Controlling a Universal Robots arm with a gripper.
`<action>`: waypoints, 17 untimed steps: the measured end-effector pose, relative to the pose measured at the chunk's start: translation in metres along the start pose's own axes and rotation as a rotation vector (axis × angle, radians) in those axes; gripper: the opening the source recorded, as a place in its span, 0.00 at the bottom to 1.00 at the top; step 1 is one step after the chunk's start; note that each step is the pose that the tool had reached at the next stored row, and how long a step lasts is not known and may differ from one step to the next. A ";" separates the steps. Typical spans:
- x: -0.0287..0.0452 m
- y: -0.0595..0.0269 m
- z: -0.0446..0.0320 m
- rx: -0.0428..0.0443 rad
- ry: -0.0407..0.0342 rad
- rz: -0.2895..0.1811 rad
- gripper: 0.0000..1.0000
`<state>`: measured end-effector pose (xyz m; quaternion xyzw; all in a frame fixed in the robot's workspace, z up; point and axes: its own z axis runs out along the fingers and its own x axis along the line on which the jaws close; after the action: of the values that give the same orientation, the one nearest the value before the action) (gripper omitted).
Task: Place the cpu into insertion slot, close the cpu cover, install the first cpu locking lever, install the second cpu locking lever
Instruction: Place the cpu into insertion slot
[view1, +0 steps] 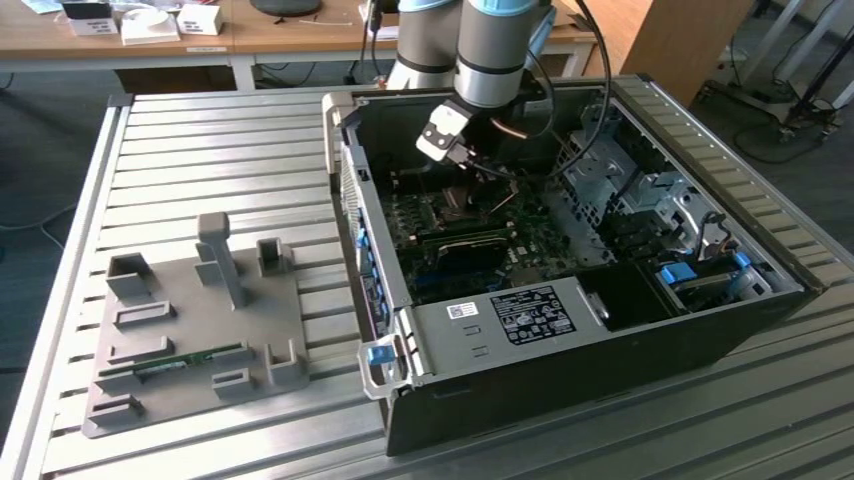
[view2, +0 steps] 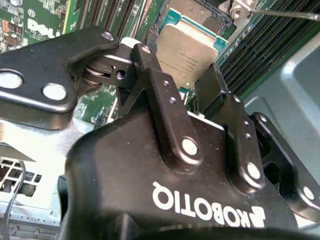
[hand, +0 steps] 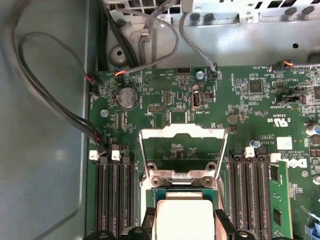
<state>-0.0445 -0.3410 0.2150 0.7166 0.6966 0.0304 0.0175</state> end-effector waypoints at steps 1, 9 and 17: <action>0.0000 -0.0005 0.0009 0.0000 0.0001 0.000 0.54; -0.0001 -0.0013 0.0024 0.0000 0.0000 0.000 0.54; -0.0002 -0.0030 0.0044 0.0002 -0.0003 0.000 0.54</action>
<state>-0.0472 -0.3410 0.2104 0.7166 0.6966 0.0302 0.0175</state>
